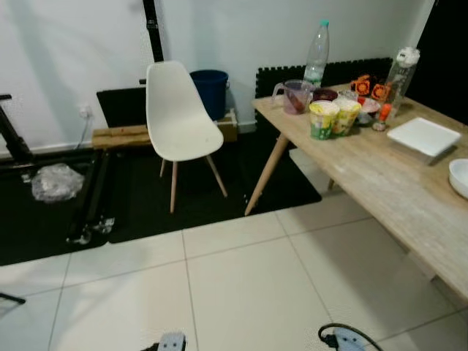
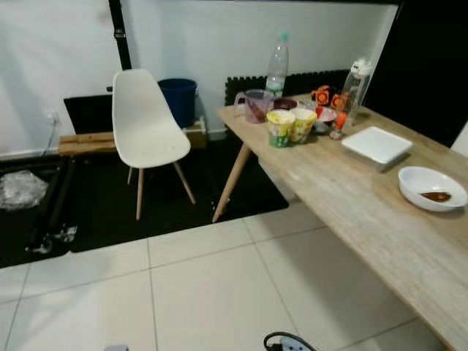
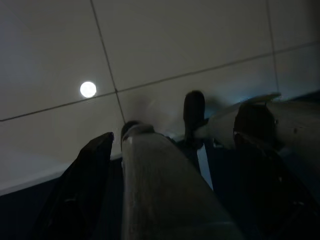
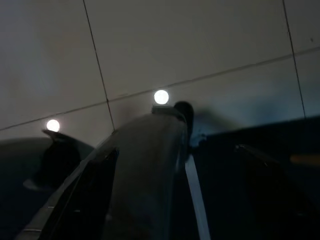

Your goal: Restocking fridge

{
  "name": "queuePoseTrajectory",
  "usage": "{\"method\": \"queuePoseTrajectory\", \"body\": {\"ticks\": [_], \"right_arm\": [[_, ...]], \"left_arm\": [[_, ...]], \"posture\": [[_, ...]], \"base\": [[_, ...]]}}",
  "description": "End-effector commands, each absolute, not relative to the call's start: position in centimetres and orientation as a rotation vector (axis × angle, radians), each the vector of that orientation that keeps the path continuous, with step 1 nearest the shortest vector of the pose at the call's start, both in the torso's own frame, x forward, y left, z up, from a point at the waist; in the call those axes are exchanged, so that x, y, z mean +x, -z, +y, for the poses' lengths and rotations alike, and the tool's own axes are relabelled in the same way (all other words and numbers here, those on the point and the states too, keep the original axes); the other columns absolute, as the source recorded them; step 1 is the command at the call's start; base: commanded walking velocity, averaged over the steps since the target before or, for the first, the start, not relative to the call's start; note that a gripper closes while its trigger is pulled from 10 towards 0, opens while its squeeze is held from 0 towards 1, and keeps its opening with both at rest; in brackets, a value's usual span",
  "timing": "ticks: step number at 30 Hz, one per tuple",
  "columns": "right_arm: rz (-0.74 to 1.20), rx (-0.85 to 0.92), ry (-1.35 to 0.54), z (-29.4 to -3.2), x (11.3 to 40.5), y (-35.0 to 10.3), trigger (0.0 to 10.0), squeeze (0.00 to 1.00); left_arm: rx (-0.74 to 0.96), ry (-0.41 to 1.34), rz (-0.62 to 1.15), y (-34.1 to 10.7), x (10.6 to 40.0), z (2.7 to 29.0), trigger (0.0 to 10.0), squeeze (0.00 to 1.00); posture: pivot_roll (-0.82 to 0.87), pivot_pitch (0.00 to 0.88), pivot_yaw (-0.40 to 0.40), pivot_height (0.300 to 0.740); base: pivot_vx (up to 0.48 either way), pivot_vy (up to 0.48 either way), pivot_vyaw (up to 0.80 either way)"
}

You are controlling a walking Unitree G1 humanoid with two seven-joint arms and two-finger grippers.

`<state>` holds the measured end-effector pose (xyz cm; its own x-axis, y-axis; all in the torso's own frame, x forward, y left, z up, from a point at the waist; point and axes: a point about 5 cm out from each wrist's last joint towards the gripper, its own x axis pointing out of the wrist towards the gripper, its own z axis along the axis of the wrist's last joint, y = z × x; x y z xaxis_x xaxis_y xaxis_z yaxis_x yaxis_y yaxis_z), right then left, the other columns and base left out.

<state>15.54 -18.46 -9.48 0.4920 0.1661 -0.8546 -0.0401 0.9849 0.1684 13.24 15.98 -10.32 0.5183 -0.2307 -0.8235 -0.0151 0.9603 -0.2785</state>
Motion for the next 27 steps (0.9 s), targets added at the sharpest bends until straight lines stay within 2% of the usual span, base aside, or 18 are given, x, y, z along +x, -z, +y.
{"method": "queuePoseTrajectory", "body": {"ticks": [1, 27], "right_arm": [[1.036, 0.133, -0.132, -18.18, 15.88, 9.37, 10.0, 0.00], [1.043, 0.107, -0.140, -18.15, 15.85, 9.40, 10.0, 0.00]], "left_arm": [[-0.264, 0.128, 1.025, 10.34, 13.20, 16.00, 10.0, 0.00], [-0.247, 0.135, 1.024, 10.31, 13.27, 16.07, 10.0, 0.00]], "posture": [[-0.05, 0.000, 0.003, 0.740], [-0.06, 0.000, 0.003, 0.740]], "base": [[0.262, 0.000, 0.00], [0.300, 0.000, 0.00]]}}
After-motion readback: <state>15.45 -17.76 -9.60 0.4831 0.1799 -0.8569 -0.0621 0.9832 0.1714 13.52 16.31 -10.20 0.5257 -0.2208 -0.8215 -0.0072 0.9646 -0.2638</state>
